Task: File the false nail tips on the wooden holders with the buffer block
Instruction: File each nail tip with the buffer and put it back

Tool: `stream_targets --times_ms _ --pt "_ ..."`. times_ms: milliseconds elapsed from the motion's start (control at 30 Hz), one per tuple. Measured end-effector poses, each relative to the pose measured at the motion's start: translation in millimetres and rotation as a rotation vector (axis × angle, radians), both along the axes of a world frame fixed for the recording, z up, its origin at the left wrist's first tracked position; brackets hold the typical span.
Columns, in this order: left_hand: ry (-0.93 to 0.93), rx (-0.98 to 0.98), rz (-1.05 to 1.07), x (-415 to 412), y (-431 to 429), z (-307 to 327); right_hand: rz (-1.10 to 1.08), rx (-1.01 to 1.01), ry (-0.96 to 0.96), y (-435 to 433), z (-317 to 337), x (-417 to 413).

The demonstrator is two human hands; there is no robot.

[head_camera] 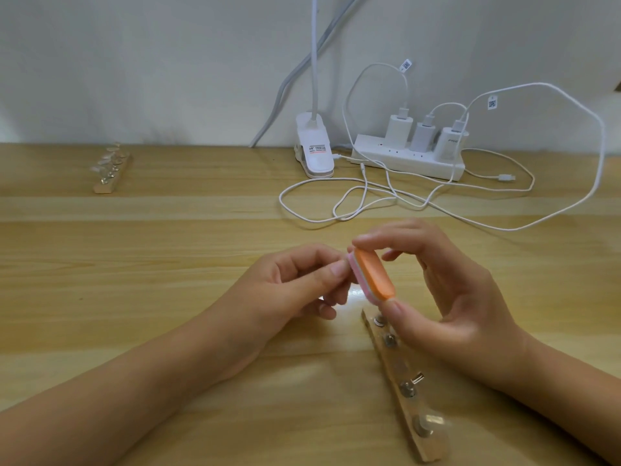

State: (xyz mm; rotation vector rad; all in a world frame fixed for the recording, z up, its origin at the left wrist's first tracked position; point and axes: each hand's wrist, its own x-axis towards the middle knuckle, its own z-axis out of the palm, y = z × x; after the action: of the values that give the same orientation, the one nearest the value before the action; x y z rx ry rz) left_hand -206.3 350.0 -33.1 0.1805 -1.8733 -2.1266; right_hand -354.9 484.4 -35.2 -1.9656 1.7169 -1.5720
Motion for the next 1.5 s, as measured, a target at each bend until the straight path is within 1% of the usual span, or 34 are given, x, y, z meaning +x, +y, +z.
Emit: stream_targets --times_ms 67,167,200,267,333,400,500,533,600,667,767,800,867,933,1000,1067,1133,1167,1233,1300,1333,1367,1400,1467,1500 --pt "-0.003 0.007 -0.003 0 -2 0 -0.061 0.016 -0.048 -3 0 -1" --pt "0.003 -0.06 -0.017 1 -1 -2 -0.147 0.056 -0.268 -6 0 -7" --pt "0.004 -0.077 -0.003 0 -1 -3 -0.141 0.044 -0.295 -6 2 -8" --pt "-0.002 -0.09 0.031 0 -2 -4 -0.085 0.006 -0.22 -2 2 -4" --pt "0.004 -0.089 0.032 0 -2 -5 -0.017 0.009 -0.134 -2 0 2" --pt "0.006 -0.089 0.019 0 -3 -6 -0.041 0.048 -0.191 -6 -1 0" --pt "0.018 -0.093 0.001 0 -4 -6 -0.073 0.08 -0.377 -6 2 -7" --pt "0.02 -0.096 -0.004 0 -4 -6 -0.052 0.06 -0.376 -5 3 -6" --pt "0.026 -0.097 -0.008 0 -4 -6 0.015 0.03 -0.275 -2 2 0" --pt "0.027 -0.09 -0.002 0 -4 -6 0.014 0.071 -0.23 -5 1 2" --pt "0.034 -0.083 0.01 0 -4 -7 -0.052 0.094 -0.363 -7 1 -4" --pt "0.039 -0.089 0.005 0 -4 -6 -0.04 0.073 -0.371 -5 3 -3" --pt "0.045 -0.104 -0.012 1 -2 -6 0.018 0.043 -0.297 -2 3 2" --pt "0.043 -0.106 -0.014 1 -2 -5 0.009 0.075 -0.26 -5 3 3" --pt "0.042 -0.092 -0.013 1 -3 -5 -0.045 0.095 -0.322 -7 1 -3" --pt "0.052 -0.095 -0.019 2 -2 -4 -0.022 0.064 -0.393 -5 5 -6" --pt "0.061 -0.1 -0.036 2 0 -3 0.056 0.015 -0.371 0 7 0" --pt "0.067 -0.099 -0.047 2 1 -2 0.073 0.029 -0.339 0 6 3" --pt "0.075 -0.105 -0.063 3 2 -1 0.029 0.097 -0.323 -4 4 1" --pt "0.08 -0.106 -0.057 3 2 0 -0.048 0.121 -0.417 -5 4 -5" --pt "0.084 -0.099 -0.049 3 2 0 -0.043 0.102 -0.458 -4 6 -5" --pt "0.085 -0.093 -0.042 3 2 -1 -0.021 0.067 -0.448 -3 8 -2" --pt "0.083 -0.088 -0.039 3 2 -1 0.019 0.045 -0.399 -1 9 2" --pt "0.074 -0.089 -0.045 2 1 -1 0.032 0.086 -0.336 -2 7 7" --pt "0.072 -0.088 -0.044 2 1 -1 0.0 0.113 -0.355 -4 5 6"
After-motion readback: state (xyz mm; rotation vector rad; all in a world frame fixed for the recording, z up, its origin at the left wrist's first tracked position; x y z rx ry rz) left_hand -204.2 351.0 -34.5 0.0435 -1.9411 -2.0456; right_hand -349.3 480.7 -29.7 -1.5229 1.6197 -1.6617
